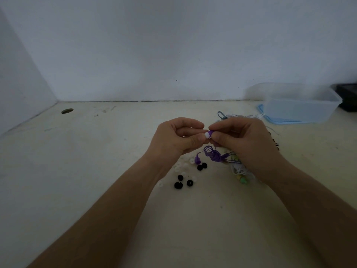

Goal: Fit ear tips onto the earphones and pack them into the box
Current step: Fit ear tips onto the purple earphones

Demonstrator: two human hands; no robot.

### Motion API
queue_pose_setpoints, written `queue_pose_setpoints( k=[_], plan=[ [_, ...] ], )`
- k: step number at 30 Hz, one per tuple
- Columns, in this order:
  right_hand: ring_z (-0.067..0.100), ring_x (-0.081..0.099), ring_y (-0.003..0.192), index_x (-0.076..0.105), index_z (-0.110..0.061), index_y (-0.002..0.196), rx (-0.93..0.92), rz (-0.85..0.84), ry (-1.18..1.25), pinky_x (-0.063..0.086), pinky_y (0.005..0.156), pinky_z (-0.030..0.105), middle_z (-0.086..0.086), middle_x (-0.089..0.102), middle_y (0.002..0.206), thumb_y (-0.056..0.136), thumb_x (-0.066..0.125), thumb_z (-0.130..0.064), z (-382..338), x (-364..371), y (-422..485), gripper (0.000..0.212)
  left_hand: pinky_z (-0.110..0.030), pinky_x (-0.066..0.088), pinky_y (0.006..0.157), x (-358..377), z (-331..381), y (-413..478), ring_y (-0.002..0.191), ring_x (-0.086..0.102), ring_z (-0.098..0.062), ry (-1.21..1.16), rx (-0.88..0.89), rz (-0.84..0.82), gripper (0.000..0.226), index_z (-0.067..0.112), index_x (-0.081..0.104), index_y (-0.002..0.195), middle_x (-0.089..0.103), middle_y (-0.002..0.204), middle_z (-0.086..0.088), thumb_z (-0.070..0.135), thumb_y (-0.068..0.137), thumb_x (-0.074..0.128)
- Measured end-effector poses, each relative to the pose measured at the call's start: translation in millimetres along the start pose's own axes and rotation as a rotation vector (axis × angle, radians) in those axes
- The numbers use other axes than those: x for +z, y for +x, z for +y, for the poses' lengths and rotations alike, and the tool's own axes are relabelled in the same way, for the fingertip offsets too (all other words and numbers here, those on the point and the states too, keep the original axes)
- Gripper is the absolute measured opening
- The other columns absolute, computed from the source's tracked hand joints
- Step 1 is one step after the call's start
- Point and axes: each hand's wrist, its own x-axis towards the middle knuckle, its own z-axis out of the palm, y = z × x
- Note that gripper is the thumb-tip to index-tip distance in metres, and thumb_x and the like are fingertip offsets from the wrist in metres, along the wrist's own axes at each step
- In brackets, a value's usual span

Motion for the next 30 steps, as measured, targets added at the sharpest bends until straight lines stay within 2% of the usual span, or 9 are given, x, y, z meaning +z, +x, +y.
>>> queue_pose_setpoints(
  k=[3,10,17,25,30],
  plan=[
    [0.013,0.074,0.077,0.074,-0.014,0.097,0.028,-0.023,0.025,0.057,0.071,0.017,-0.005,0.077,0.082,0.087,0.068,0.001,-1.8,-1.9,-0.5,0.019,-0.027,0.058,0.075,-0.5,-0.6,0.4,0.084,0.074,-0.023,-0.019,-0.012,-0.013,0.037,0.008,0.070,0.099,0.076,0.089,-0.013,0.015,0.063,0.079],
    [0.017,0.075,0.078,0.075,-0.016,0.092,0.015,-0.022,0.027,0.058,0.073,0.020,-0.002,0.077,0.084,0.084,0.070,0.003,-3.4,-1.9,0.0,0.021,-0.024,0.058,0.072,-1.9,0.0,0.9,0.082,0.074,-0.020,-0.019,-0.024,-0.022,0.023,0.006,0.069,0.099,0.077,0.088,-0.011,-0.002,0.078,0.075],
    [0.014,0.075,0.077,0.075,-0.009,0.098,-0.011,0.050,-0.061,0.060,0.074,0.024,0.001,0.077,0.084,0.085,0.073,-0.002,4.3,5.1,-1.1,0.016,-0.024,0.058,0.072,-1.0,-1.5,2.1,0.080,0.074,-0.019,0.019,-0.001,0.020,0.024,0.005,0.070,0.097,0.076,0.083,-0.010,0.001,0.076,0.078],
    [0.016,0.075,0.077,0.074,-0.009,0.099,0.053,0.024,0.033,0.058,0.071,0.021,0.002,0.078,0.084,0.086,0.070,-0.001,0.2,2.6,-1.3,0.016,-0.025,0.057,0.074,-1.7,-1.1,2.5,0.083,0.074,-0.021,-0.014,-0.002,-0.003,0.025,0.007,0.070,0.098,0.076,0.088,-0.013,0.003,0.075,0.078],
    [0.011,0.074,0.073,0.074,-0.008,0.096,0.007,0.075,-0.004,0.056,0.068,0.016,0.000,0.077,0.080,0.084,0.073,0.000,-0.3,5.8,-2.8,0.014,-0.027,0.059,0.075,1.1,-2.6,2.0,0.083,0.074,-0.022,0.010,0.036,0.032,0.024,0.004,0.070,0.098,0.076,0.086,-0.013,0.001,0.076,0.078]
  ],
)
